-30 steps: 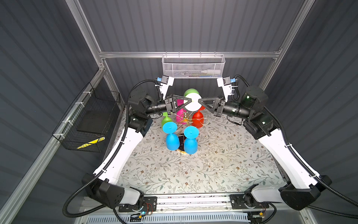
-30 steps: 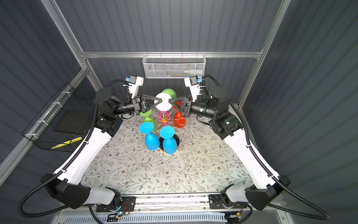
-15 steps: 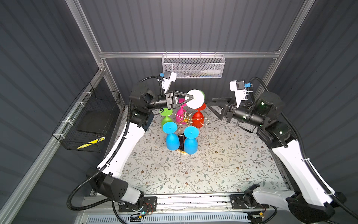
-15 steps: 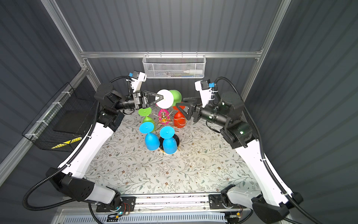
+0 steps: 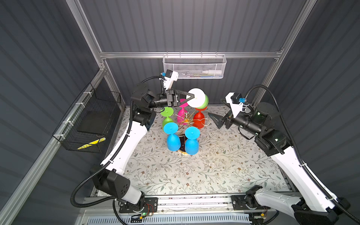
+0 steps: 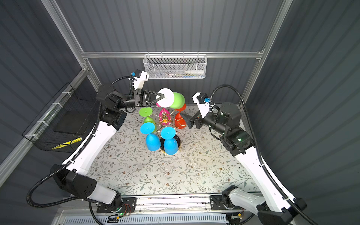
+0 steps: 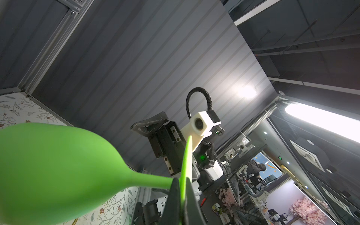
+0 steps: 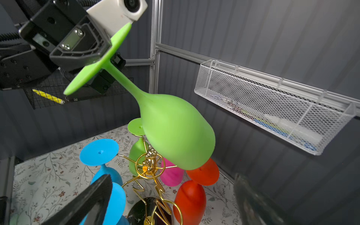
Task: Take the wine glass off the wine glass rack
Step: 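Open the right gripper and draw it back while the left gripper holds the glass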
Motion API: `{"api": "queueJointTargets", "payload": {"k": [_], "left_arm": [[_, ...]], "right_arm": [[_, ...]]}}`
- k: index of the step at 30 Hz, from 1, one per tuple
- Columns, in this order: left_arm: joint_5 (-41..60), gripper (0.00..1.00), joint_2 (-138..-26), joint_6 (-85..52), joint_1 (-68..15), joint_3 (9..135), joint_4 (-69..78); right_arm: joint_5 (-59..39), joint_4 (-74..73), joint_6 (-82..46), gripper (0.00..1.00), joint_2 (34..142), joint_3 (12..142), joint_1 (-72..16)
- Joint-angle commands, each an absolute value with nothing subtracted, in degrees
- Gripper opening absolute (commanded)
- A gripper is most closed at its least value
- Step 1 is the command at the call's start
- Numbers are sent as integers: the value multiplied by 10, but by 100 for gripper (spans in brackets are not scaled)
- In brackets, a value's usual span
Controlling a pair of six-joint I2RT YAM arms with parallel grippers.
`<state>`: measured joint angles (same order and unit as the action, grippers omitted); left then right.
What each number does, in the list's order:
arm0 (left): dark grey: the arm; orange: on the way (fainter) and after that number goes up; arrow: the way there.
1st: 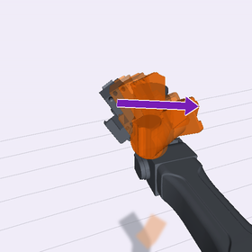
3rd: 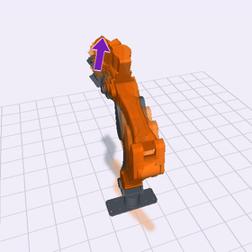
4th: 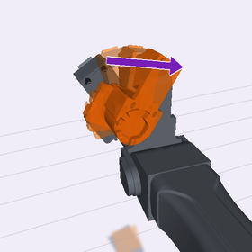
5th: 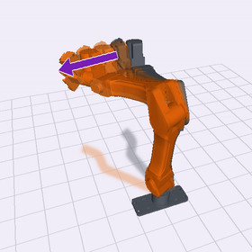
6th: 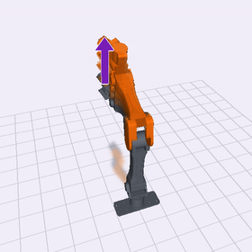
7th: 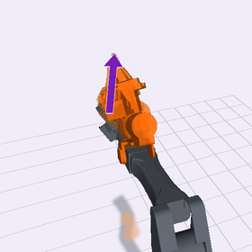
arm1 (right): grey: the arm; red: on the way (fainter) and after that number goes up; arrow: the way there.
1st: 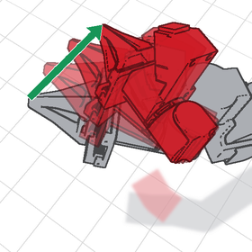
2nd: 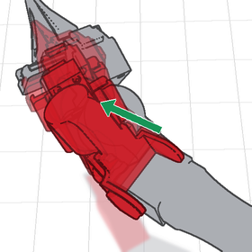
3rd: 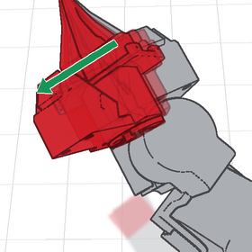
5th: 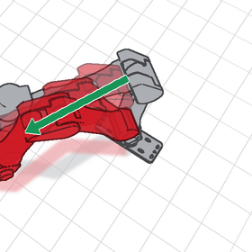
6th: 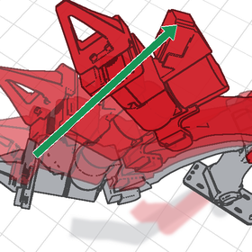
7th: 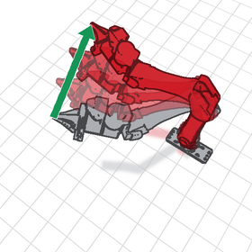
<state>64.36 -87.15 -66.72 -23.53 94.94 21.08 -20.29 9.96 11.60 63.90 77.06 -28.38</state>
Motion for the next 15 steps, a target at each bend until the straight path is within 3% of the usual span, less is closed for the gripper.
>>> {"api": "queueJointTargets", "payload": {"k": [1,15], "left_arm": [[652,0,-864,-687,-232,969,238],[649,0,-864,-733,-232,964,273]], "right_arm": [[-248,25,194,99,638,753,-283],[-288,-53,236,99,743,786,-283]]}}
